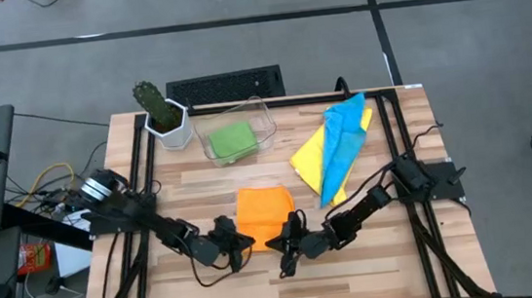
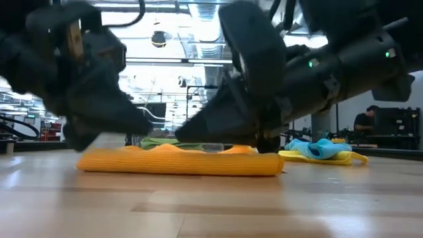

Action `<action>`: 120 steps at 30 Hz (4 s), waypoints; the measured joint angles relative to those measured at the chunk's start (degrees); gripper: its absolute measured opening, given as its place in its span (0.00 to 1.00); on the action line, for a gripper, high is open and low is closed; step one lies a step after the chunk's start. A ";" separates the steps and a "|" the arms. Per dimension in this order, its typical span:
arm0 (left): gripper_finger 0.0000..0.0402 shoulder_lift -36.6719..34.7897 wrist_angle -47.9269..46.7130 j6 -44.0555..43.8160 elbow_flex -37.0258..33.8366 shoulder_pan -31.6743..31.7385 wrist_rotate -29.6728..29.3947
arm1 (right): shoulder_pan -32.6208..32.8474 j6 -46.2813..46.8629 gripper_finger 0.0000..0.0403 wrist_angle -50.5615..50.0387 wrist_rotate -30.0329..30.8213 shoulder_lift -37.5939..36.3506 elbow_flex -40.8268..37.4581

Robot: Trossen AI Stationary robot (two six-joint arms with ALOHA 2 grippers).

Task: Fold microfiber towels
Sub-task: Fold the orange microfiber cloth

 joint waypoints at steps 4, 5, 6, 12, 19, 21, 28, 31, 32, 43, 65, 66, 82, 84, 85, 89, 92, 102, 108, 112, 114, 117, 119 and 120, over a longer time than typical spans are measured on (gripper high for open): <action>0.07 3.08 -0.40 -0.80 0.18 -0.03 0.80 | 0.11 0.68 0.05 -4.82 -0.33 0.00 -0.02; 0.07 3.28 -1.09 -1.00 0.27 -0.02 0.91 | 0.11 1.28 0.05 -6.02 -0.31 -0.05 0.10; 0.07 3.35 -1.57 -1.47 0.26 0.02 1.09 | 0.11 2.12 0.05 -7.35 -0.33 -0.19 0.23; 0.07 3.19 -2.50 -1.26 0.20 0.03 2.37 | 0.24 0.60 0.06 -7.51 -0.60 -1.56 -0.19; 0.07 3.24 -3.41 -1.54 0.20 0.03 2.84 | 0.76 -5.82 0.05 3.82 2.21 -3.94 0.58; 0.07 3.28 -3.53 -1.12 0.20 0.03 2.88 | 0.83 -5.42 0.04 -0.38 1.97 -3.91 0.91; 0.07 3.35 -3.23 -0.37 0.11 0.03 3.18 | 0.99 1.32 0.07 -16.76 2.06 -3.85 0.92; 0.07 2.32 -1.64 -0.37 -0.12 0.09 4.72 | 1.00 3.87 0.07 -19.05 0.43 -3.97 0.92; 0.07 1.45 -1.52 -0.47 -0.21 0.11 5.79 | 1.00 4.54 0.06 -19.08 -0.56 -4.49 0.91; 0.07 -24.49 -18.79 7.03 -0.09 3.13 -5.68 | -2.62 8.89 0.14 -42.15 8.92 -25.95 1.31; 0.00 -5.19 -5.23 23.42 -5.46 28.21 22.33 | -12.74 8.15 0.18 -45.20 -0.45 -10.74 1.58; 0.00 -4.11 -4.41 22.94 -5.47 28.49 22.33 | -12.61 8.61 0.18 -45.23 -0.72 -10.72 1.58; 0.00 -1.46 -2.47 21.24 -5.27 29.12 24.91 | -13.13 0.21 0.18 -42.28 2.97 -21.98 -3.97; 0.00 -1.46 -2.51 21.24 -5.29 29.12 24.92 | -13.48 0.53 0.17 -38.75 2.02 -21.35 -6.51; 0.00 -1.46 -2.71 21.28 -5.29 29.12 24.93 | -13.64 2.25 0.17 -38.81 1.75 -20.70 -7.94; 0.00 -1.44 -3.01 21.47 -5.29 29.12 24.98 | -13.75 9.39 0.15 -34.74 1.12 -18.92 -13.48; 0.00 -1.42 -3.08 21.50 -5.29 29.10 24.98 | -13.75 13.02 0.14 -30.64 0.98 -18.56 -16.40; 0.00 -4.57 -0.80 19.17 -5.65 29.48 30.09 | -14.07 10.38 0.10 -27.96 -1.28 -27.22 -17.27; 0.00 -15.96 -5.75 20.38 -4.91 29.58 31.30 | -14.10 10.43 0.14 -32.73 -1.02 -32.79 -17.29; 0.00 -22.43 -15.34 21.53 -4.86 29.54 25.99 | -14.65 13.89 0.19 -40.95 -0.96 -34.38 -17.35; 0.00 -23.72 -20.28 21.48 -5.18 29.59 22.20 | -14.99 14.79 0.22 -41.36 -1.97 -33.93 -17.34; 0.00 -23.72 -21.18 22.32 -5.14 29.59 20.76 | -15.27 14.86 0.28 -40.22 -4.36 -32.75 -17.33; 0.00 -23.34 -20.39 22.36 -5.11 29.59 21.40 | -15.75 16.34 0.33 -39.16 -6.48 -32.17 -17.29; 0.00 -22.78 -19.89 22.14 -5.06 29.85 21.52 | -16.05 17.56 0.35 -39.24 -7.57 -32.19 -17.29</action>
